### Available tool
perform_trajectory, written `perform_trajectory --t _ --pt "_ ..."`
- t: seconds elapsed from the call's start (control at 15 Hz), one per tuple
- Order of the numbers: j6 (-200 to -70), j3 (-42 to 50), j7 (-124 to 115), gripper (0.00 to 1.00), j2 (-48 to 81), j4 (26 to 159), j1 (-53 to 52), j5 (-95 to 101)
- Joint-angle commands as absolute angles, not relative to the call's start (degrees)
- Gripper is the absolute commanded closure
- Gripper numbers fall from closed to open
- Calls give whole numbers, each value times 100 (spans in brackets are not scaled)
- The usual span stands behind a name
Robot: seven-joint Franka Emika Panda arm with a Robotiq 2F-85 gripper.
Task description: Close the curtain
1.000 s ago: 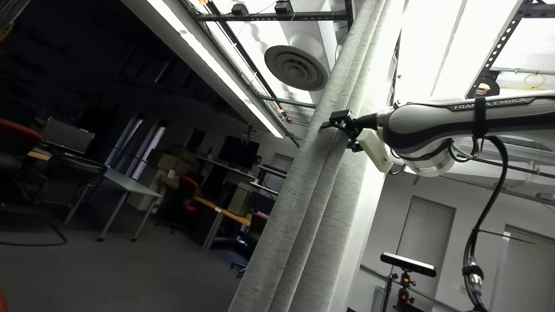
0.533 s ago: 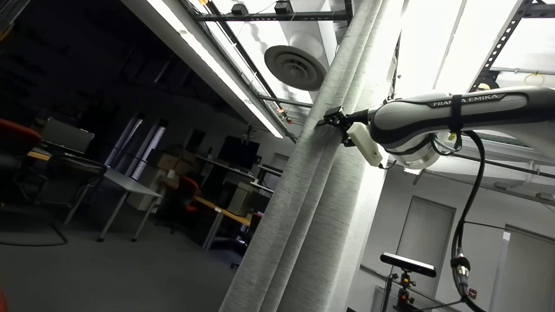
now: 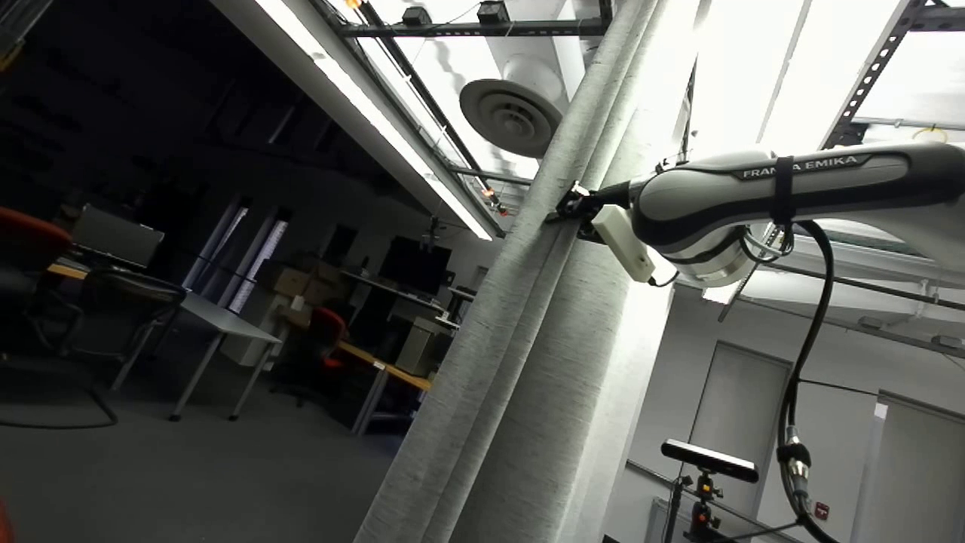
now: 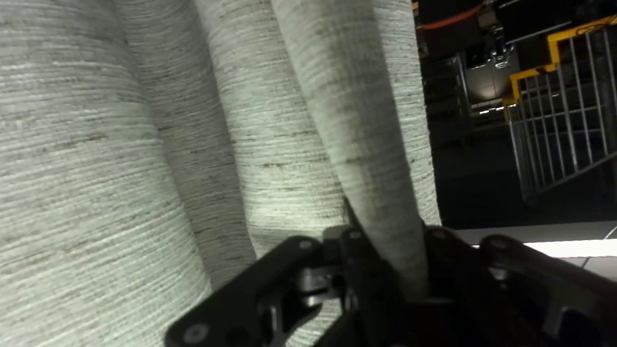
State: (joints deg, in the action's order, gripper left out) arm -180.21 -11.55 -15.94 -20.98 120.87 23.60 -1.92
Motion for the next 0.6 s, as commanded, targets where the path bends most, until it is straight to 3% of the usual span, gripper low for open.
perform_trajectory --t 0.0,0.53 --pt "-18005 -1502 -1820 100 -2102 11945 2598 -138" --pt "-17873 -2690 -2723 99 -3207 12767 3150 -232"
